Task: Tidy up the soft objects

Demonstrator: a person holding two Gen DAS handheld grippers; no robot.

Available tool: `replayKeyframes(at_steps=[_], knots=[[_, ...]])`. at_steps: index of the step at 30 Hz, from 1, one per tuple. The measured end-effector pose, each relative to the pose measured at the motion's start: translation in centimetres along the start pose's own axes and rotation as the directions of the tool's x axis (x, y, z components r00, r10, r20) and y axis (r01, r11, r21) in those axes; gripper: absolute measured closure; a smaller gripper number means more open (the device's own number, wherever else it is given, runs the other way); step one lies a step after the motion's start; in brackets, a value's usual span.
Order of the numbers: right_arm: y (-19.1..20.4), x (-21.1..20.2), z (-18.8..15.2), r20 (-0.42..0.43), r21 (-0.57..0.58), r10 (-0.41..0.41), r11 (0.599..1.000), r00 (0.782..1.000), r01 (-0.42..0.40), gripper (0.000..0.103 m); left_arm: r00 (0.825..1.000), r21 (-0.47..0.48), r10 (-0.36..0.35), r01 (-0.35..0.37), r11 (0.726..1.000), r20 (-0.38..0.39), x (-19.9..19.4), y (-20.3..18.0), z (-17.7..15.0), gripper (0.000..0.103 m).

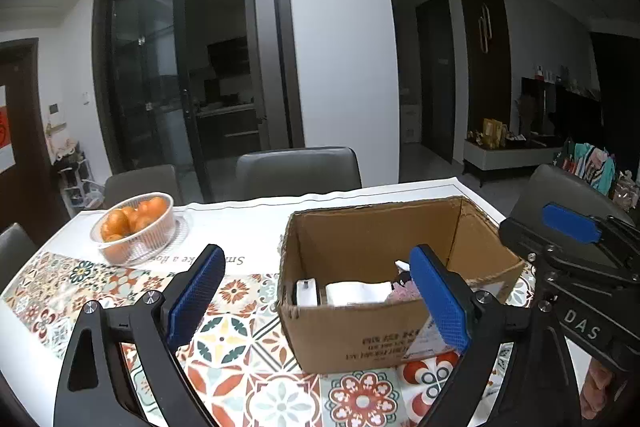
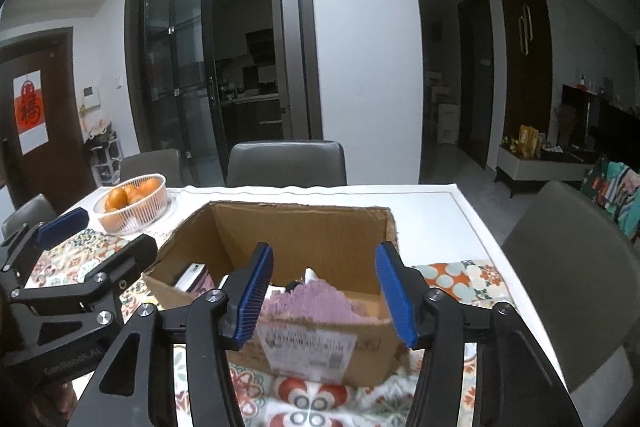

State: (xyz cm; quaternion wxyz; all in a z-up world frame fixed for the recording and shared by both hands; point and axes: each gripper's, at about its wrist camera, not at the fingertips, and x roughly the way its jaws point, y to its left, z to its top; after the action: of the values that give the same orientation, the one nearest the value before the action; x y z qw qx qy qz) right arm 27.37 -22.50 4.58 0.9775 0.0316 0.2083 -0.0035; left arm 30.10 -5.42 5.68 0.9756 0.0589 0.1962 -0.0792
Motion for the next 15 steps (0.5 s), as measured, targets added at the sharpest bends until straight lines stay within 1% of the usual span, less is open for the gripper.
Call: replayKeyframes(at_steps=[5, 8, 15], knots=[[-0.1, -3.4, -0.4, 0.033, 0.001, -0.021, 1.0, 0.999, 0.021, 0.043, 1.0, -0.02, 0.024, -0.024, 1.0, 0.014, -2.8, -0.2, -0.5, 0.005], [-0.1, -5.5, -0.7, 0.05, 0.007, -0.035, 0.999, 0.998, 0.035, 0.039, 0.999, -0.036, 0.031, -0.031, 0.999, 0.018, -4.4, -0.2, -0.8, 0.004], [0.3, -9.6, -2.1, 0.063, 0.004, -0.051, 0.999, 0.997, 0.051, 0.039, 0.998, -0.046, 0.055, -0.054, 0.998, 0.034, -8.3, -0.3, -1.7, 0.0]])
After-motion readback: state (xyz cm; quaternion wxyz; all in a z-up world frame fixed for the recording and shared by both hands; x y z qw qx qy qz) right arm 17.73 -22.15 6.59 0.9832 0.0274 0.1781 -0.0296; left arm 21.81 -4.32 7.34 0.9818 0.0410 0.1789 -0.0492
